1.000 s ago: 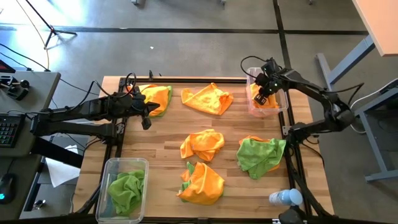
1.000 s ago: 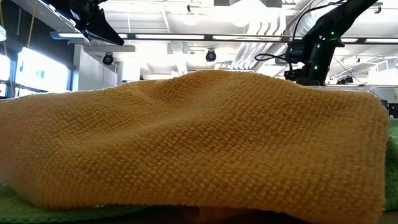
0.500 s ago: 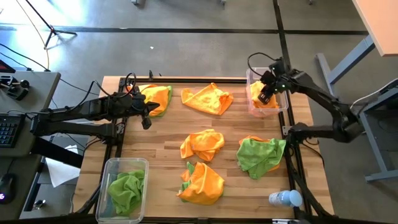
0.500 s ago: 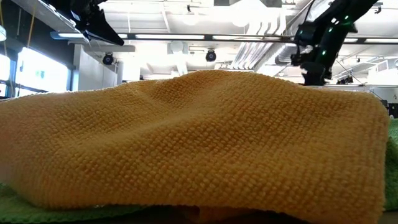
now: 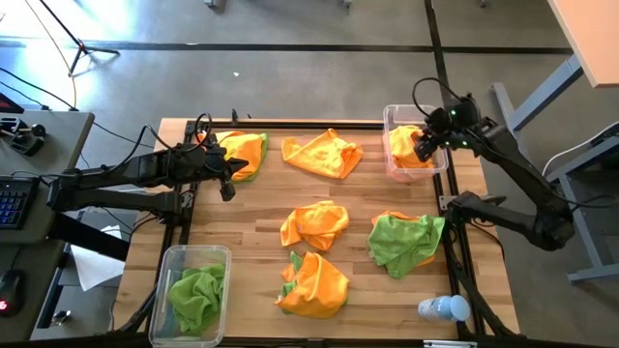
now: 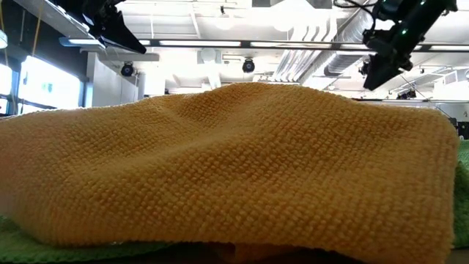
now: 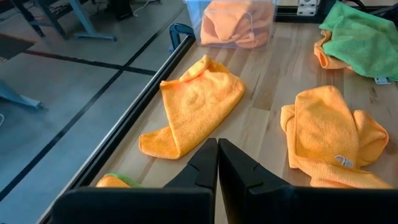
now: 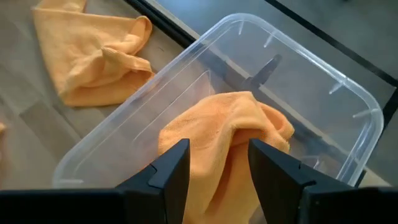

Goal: Sort microfiber towel by color & place in baskets
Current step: Put the orange microfiber towel into the top transparent bin

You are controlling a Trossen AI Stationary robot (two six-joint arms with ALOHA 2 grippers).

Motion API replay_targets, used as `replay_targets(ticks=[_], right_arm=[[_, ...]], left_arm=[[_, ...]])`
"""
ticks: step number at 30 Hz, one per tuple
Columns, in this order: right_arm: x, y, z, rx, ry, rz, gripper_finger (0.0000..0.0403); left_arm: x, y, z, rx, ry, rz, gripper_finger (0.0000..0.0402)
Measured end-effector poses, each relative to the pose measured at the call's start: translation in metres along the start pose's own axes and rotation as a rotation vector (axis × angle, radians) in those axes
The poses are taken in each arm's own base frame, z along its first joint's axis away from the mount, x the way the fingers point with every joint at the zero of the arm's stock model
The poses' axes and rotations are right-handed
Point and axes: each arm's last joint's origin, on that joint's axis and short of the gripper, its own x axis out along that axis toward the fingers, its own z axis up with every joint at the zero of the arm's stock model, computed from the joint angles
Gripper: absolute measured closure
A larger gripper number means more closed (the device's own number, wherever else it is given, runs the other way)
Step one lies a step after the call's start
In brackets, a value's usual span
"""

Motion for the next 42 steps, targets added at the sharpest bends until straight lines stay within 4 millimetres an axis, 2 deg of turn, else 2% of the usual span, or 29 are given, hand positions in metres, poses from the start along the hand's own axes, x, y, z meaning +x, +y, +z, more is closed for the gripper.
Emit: replay_targets(ticks=[4, 8, 15, 21, 27, 32, 37, 42], right_arm=[[-0.008, 0.002, -0.005, 0.016, -0.001, 0.009, 0.0251], [-0.013, 0.003, -0.008, 0.033, -0.014, 0.007, 0.0276], [-0.023, 0.014, -0.009, 0.020, -0.064, 0.064, 0.0389], [-0.025, 0.035, -0.005, -0.017, -0.105, 0.163, 0.0396], [-0.023, 0.066, 0.008, -0.049, -0.188, 0.214, 0.0401], [-0.008, 0.101, 0.020, -0.101, -0.221, 0.252, 0.0402], [0.018, 0.141, 0.031, -0.170, -0.240, 0.319, 0.0402], [0.044, 0.170, 0.046, -0.202, -0.212, 0.334, 0.0402]], left_arm=[[0.000, 0.000, 0.000, 0.000, 0.000, 0.000, 0.0401], [0.000, 0.000, 0.000, 0.000, 0.000, -0.001, 0.0401], [0.000, 0.000, 0.000, 0.000, 0.000, -0.001, 0.0401], [0.000, 0.000, 0.000, 0.000, 0.000, -0.001, 0.0402], [0.000, 0.000, 0.000, 0.002, 0.000, -0.001, 0.0401], [0.000, 0.000, 0.000, 0.079, 0.000, -0.002, 0.0401], [0.000, 0.000, 0.000, 0.088, 0.001, -0.002, 0.0401], [0.000, 0.000, -0.001, 0.100, 0.008, -0.003, 0.0402]])
